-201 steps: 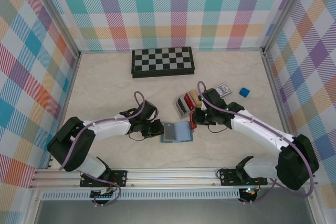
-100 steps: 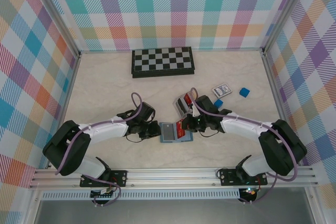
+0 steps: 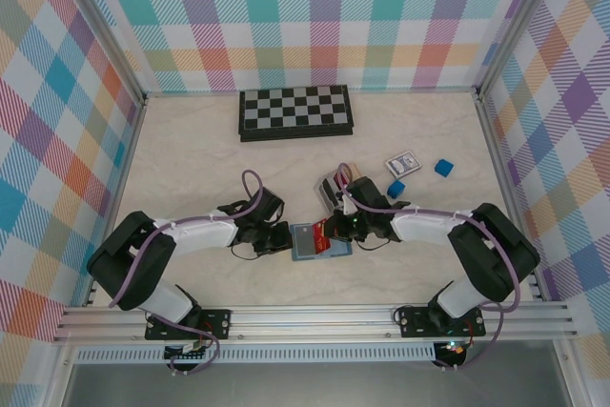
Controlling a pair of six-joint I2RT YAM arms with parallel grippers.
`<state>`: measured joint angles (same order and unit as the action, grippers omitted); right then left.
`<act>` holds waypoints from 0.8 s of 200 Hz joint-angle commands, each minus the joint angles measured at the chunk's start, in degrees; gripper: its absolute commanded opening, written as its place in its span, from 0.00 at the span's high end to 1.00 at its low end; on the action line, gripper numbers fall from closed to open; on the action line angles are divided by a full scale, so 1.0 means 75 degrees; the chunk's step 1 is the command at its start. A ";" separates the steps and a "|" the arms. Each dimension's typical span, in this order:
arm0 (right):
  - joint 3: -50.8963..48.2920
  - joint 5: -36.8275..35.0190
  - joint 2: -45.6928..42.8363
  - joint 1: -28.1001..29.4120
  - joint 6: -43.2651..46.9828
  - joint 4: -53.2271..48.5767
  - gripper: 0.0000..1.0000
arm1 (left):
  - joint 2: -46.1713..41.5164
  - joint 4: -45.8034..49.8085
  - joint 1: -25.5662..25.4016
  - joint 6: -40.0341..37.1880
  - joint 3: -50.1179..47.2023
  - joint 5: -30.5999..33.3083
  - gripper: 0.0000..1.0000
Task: Put the credit cards into the card holder
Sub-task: Insert the credit card into the card slot.
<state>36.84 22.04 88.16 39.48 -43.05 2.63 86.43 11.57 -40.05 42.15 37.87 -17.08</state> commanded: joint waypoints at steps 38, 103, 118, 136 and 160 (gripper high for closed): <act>-0.0262 0.0387 0.0579 0.0111 0.0262 0.0650 0.94 | 0.0275 -0.0230 -0.0085 -0.0062 0.0070 -0.0134 0.93; -0.0066 0.0320 0.0816 0.0340 -0.0112 0.0812 0.90 | 0.0360 -0.0195 -0.0082 -0.0107 0.0103 -0.0150 0.95; 0.0031 0.0271 0.0899 0.0451 -0.0172 0.0780 0.89 | 0.0364 -0.0218 -0.0075 -0.0101 0.0084 -0.0151 0.95; 0.0129 0.0167 0.0897 0.0479 -0.0154 0.0535 0.88 | 0.0341 -0.0161 -0.0075 -0.0124 0.0077 -0.0119 0.96; 0.0271 -0.0311 0.0522 0.0485 0.0129 -0.0305 0.84 | 0.0292 -0.0090 -0.0081 -0.0165 0.0084 -0.0055 0.96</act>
<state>37.78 21.93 92.95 41.58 -43.42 7.81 86.94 12.10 -40.01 42.13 38.41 -17.43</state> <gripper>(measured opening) 0.138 0.041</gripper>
